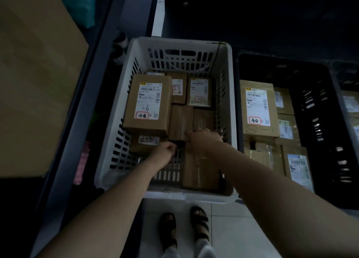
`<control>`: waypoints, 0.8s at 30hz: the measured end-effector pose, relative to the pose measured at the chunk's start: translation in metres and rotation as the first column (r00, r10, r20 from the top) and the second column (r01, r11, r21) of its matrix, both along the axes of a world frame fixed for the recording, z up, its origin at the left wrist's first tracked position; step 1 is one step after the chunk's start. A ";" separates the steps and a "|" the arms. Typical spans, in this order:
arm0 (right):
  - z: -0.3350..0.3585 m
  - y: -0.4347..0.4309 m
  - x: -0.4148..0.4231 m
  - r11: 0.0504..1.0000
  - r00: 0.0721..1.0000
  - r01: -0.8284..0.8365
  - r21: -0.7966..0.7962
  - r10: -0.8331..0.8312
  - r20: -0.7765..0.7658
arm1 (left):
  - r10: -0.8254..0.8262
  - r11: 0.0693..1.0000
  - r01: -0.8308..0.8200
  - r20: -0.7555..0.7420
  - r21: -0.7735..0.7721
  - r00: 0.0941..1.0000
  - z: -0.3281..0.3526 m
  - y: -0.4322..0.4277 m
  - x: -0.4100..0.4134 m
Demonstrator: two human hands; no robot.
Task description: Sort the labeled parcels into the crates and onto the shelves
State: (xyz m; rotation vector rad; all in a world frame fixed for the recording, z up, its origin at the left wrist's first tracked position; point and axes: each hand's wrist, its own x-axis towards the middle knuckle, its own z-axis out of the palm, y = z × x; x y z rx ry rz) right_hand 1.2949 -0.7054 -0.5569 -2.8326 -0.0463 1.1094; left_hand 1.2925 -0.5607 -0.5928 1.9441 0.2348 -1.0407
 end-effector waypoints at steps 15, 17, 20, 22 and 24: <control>-0.036 0.041 0.081 0.491 0.721 0.631 0.601 -0.656 -0.221 | 0.141 0.859 -0.345 0.473 0.377 0.869 -0.004 0.039 0.048; -0.047 0.042 0.081 0.284 0.570 0.752 0.595 -0.733 -0.371 | 0.098 0.842 -0.313 0.447 0.438 0.889 -0.010 0.034 0.051; -0.056 0.041 0.080 0.013 0.421 0.823 0.567 -0.684 -0.596 | 0.279 0.834 -0.412 0.365 0.367 0.888 -0.018 0.031 0.063; -0.061 0.036 0.079 -0.048 0.411 0.830 0.555 -0.620 -0.668 | 0.473 0.812 -0.539 0.290 0.222 0.832 -0.027 0.031 0.067; -0.063 0.032 0.076 -0.058 0.425 0.826 0.561 -0.590 -0.687 | 0.507 0.809 -0.563 0.285 0.167 0.813 -0.027 0.032 0.066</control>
